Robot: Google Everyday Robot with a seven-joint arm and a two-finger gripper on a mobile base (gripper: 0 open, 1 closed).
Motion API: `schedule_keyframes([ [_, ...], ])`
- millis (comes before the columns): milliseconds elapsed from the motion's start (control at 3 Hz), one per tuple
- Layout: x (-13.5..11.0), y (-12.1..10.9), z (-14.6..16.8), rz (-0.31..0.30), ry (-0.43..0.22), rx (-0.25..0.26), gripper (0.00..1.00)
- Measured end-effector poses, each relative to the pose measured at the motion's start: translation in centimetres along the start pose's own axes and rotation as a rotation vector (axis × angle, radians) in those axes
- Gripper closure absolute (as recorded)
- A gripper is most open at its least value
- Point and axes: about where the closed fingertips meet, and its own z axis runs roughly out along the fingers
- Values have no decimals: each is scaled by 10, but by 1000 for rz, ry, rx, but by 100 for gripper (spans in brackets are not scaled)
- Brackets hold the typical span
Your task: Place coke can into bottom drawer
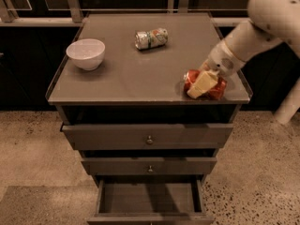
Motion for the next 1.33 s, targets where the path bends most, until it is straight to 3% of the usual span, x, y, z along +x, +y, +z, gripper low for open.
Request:
schedule_keyframes([
  [333,12,12,-4,39,-15,-15,100],
  [667,-3,34,-22,86,-92,-3,100],
  [1000,43,80,-41,251,-155,-3,100],
  [1333,80,114,-58,342,-161,21,100],
])
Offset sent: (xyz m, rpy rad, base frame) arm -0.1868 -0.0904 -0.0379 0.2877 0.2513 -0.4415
